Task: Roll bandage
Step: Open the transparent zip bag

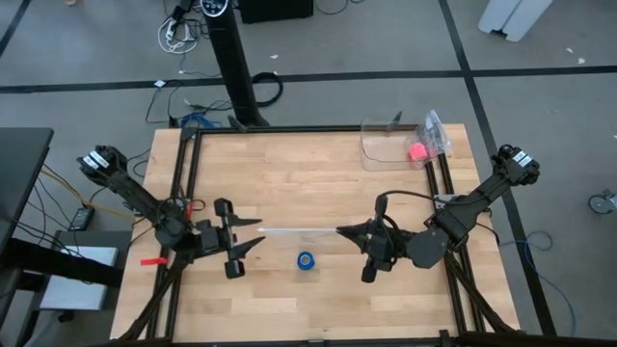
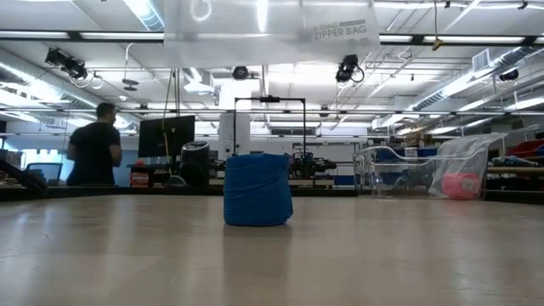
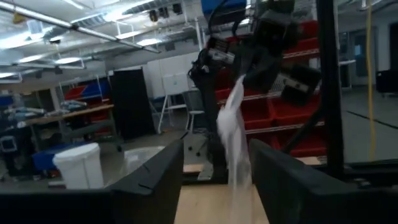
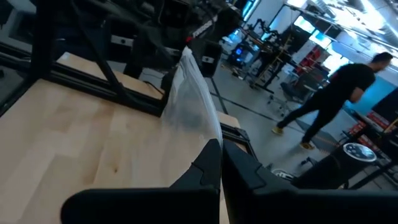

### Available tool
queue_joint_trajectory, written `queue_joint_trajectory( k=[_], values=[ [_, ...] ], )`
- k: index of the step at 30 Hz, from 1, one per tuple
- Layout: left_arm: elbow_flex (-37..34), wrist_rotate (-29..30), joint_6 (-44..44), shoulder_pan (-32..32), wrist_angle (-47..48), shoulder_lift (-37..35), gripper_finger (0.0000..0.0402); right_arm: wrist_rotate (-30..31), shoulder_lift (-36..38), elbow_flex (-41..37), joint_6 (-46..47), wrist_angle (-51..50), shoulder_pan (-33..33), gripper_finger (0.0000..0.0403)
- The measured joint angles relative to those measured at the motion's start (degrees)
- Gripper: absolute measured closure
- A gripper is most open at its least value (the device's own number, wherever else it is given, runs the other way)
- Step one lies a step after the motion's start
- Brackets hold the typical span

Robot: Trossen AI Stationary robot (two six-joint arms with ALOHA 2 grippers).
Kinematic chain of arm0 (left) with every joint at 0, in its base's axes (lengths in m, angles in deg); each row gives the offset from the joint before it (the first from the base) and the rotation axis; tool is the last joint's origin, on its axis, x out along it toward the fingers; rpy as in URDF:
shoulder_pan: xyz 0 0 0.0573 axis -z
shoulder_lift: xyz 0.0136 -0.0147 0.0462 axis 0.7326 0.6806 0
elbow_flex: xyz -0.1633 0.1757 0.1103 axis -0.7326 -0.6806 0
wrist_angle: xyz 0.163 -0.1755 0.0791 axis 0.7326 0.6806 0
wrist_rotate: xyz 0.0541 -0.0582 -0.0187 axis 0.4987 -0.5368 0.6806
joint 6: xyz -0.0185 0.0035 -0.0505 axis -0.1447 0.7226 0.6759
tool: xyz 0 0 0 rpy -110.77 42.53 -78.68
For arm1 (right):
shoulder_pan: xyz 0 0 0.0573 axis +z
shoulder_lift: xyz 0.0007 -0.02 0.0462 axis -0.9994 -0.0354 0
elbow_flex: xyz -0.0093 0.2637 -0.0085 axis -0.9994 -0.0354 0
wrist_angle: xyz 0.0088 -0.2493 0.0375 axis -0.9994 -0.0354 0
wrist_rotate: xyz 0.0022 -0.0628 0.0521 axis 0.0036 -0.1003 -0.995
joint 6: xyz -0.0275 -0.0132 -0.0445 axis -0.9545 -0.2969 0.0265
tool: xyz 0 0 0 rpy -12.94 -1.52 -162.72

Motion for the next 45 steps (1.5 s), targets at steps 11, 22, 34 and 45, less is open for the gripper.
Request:
queue_joint_trajectory(
  k=[11,22,34,45],
  values=[
    [2.9,-4.1,2.0,-1.3,6.5,0.0,0.0353,-0.2,-0.1,0.0,0.1,0.1,0.0,0.0402],
    [2.9,-2.9,-1.4,-1.3,7.2,0.1,0.0397,-7.8,1.4,0.0,8.0,-6.2,-1.7,0.0337],
    [2.9,-3.6,-1.1,-0.3,8.3,0.1,0.0400,-6.2,4.5,-8.4,16.3,-3.1,-0.6,0.0249],
    [2.9,-3.8,-0.9,1.1,8.8,0.1,0.0400,-2.7,6.0,-12.8,10.8,8.6,-1.8,0.0253]
  ],
)
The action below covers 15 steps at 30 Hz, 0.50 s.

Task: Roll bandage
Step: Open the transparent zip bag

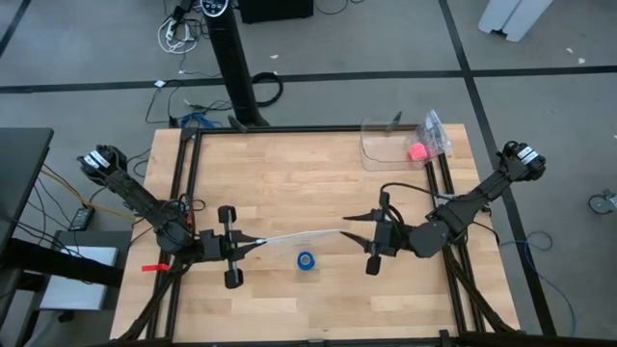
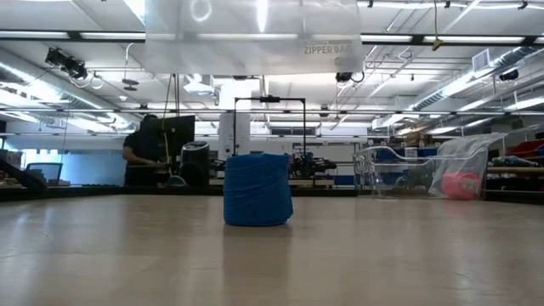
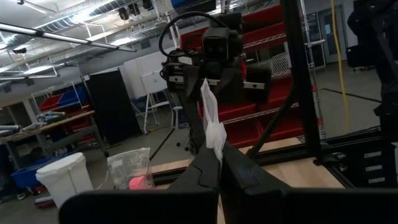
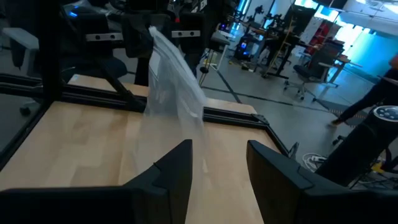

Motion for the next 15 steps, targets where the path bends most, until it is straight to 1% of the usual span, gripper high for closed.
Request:
queue_joint_trajectory(
  k=[3,4,8,9,10,15],
  values=[
    [0.0,0.0,0.0,0.0,0.0,0.0,0.0400,-0.7,0.0,0.0,-0.2,0.4,-0.8,0.0257],
    [0.0,0.0,0.0,0.0,0.0,0.0,0.0400,-1.8,0.0,0.0,-0.2,0.4,-1.2,0.0259],
    [0.0,0.0,0.0,0.0,0.0,0.0,0.0400,-11.7,-0.7,0.0,1.0,0.2,-3.7,0.0274],
    [0.0,0.0,0.0,0.0,0.0,0.0,0.0400,-13.7,-0.8,0.0,1.5,0.4,-4.5,0.0284],
    [0.0,0.0,0.1,0.0,0.3,0.0,0.0400,-14.4,-1.1,0.0,1.8,1.0,-5.0,0.0296],
    [0.0,-0.2,0.4,0.6,0.7,0.0,0.0400,-13.9,-1.9,0.0,0.5,0.9,-5.7,0.0388]
  ],
)
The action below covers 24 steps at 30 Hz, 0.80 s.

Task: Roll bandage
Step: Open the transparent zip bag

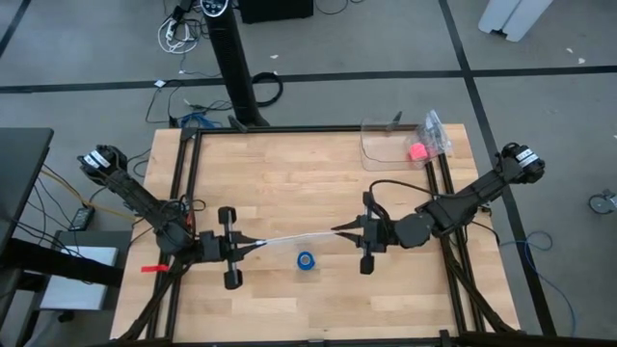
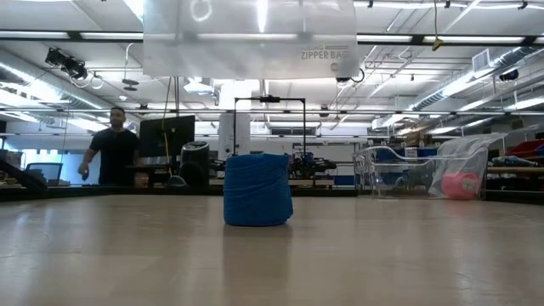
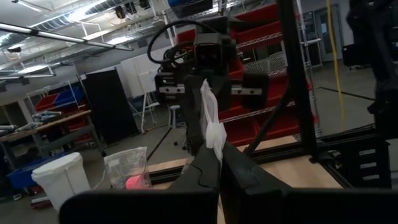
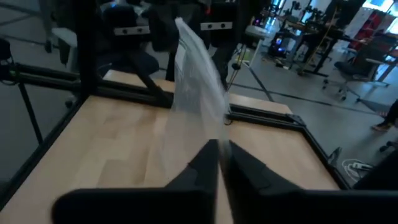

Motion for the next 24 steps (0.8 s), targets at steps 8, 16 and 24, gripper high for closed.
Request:
queue_joint_trajectory(
  k=[8,16,24],
  values=[
    [0.0,-1.7,-0.2,0.3,0.1,0.0,0.0400,-5.5,-1.2,0.0,-0.8,3.3,-2.4,0.0399],
    [0.0,-4.2,-0.2,-0.4,0.2,0.0,0.0400,-15.3,-5.2,0.0,-2.2,8.5,-6.2,0.0401],
    [0.0,-3.6,3.0,-1.2,4.1,0.0,0.0400,-17.7,-6.7,0.0,-1.9,9.0,-7.5,0.0402]
  ],
)
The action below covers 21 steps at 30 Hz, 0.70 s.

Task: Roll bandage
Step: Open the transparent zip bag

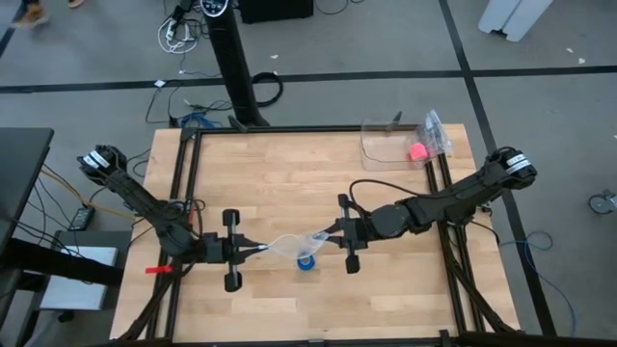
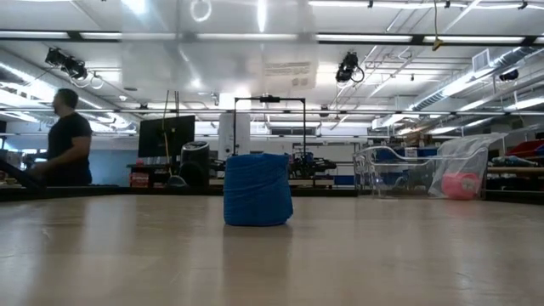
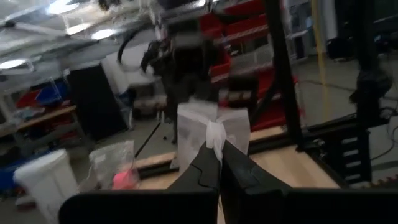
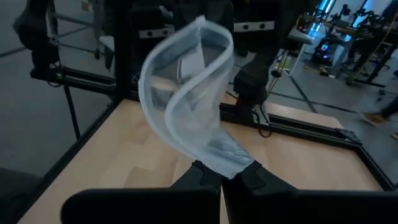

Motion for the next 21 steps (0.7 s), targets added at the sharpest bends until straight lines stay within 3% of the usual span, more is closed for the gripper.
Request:
queue_joint_trajectory(
  k=[10,17,21],
  values=[
    [0.0,7.2,3.9,0.7,4.2,0.0,0.0400,8.9,2.1,0.0,2.4,-5.7,3.2,0.0402],
    [0.0,10.1,5.4,-0.7,4.4,1.3,0.0400,9.1,0.4,0.0,7.3,-7.0,3.1,0.0397],
    [0.0,10.3,5.6,-0.6,4.2,1.3,0.0400,9.0,0.7,0.0,7.3,-7.8,4.4,0.0364]
  ],
)
